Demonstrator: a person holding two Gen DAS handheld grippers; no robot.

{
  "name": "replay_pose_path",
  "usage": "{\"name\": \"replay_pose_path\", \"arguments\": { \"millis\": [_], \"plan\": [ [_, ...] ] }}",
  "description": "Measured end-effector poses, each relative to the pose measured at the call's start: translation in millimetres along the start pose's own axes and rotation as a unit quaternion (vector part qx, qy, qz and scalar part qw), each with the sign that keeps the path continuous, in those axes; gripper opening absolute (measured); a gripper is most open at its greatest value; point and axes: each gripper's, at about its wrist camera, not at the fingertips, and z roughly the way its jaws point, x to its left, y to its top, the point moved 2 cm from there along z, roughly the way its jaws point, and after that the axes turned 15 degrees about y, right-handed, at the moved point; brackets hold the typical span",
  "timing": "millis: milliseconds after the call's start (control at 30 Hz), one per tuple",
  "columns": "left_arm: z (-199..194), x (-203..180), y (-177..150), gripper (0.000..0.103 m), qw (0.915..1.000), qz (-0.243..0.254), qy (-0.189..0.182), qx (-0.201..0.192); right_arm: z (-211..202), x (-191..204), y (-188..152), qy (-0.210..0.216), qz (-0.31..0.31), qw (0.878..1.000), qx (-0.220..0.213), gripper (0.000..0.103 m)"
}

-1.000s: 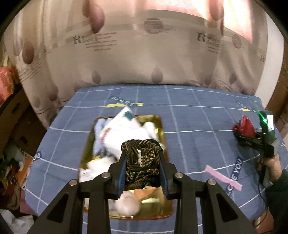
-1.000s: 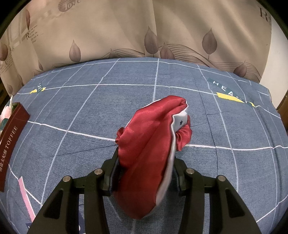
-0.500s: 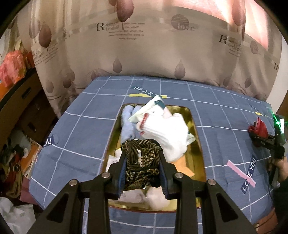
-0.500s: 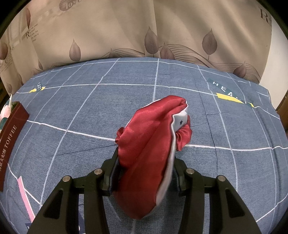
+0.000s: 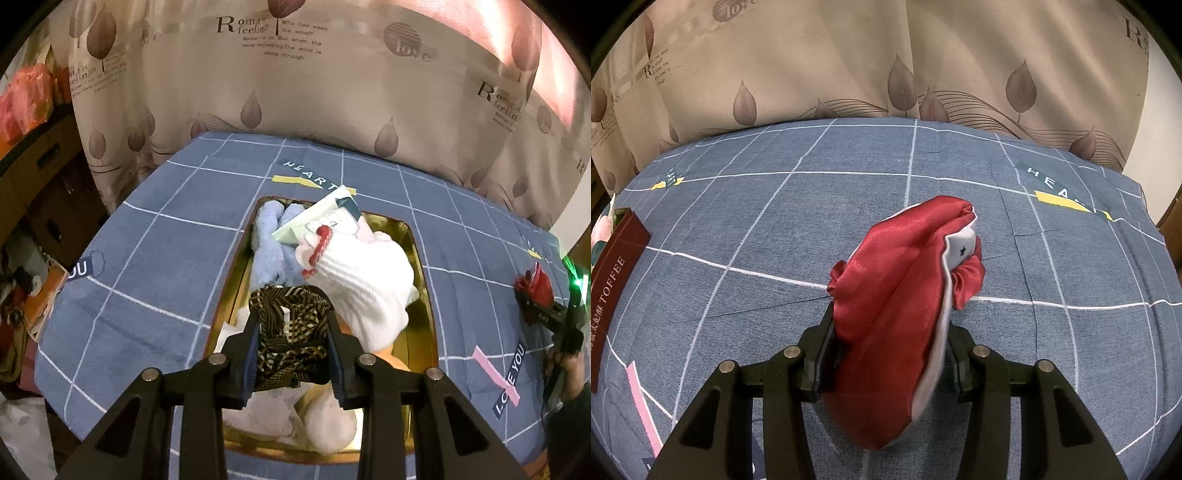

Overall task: Organize soft objects
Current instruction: 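Carry the patterned pouch into the tin and open the left tool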

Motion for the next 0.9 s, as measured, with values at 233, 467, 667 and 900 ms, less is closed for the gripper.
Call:
{"name": "replay_pose_path", "arguments": {
  "millis": [233,467,667,900],
  "plan": [
    [12.7,0.1,17.9,0.032,0.9999,0.000,0.014,-0.005,-0.1,0.0,-0.1,0.000,0.000,1.000,0.000,0.045],
    [30.3,-2.0,30.0,0.032,0.9997,0.006,0.023,-0.001,-0.1,-0.2,-0.1,0.000,0.000,1.000,0.000,0.045],
    [46.5,-4.1,33.5,0.034,0.9995,0.004,0.027,0.018,-0.1,-0.3,-0.1,0.000,0.000,1.000,0.000,0.045],
    [56.5,-3.6,30.3,0.051,0.9987,0.003,0.037,0.035,0.0,-0.5,0.0,0.000,0.000,1.000,0.000,0.045]
  ]
}}
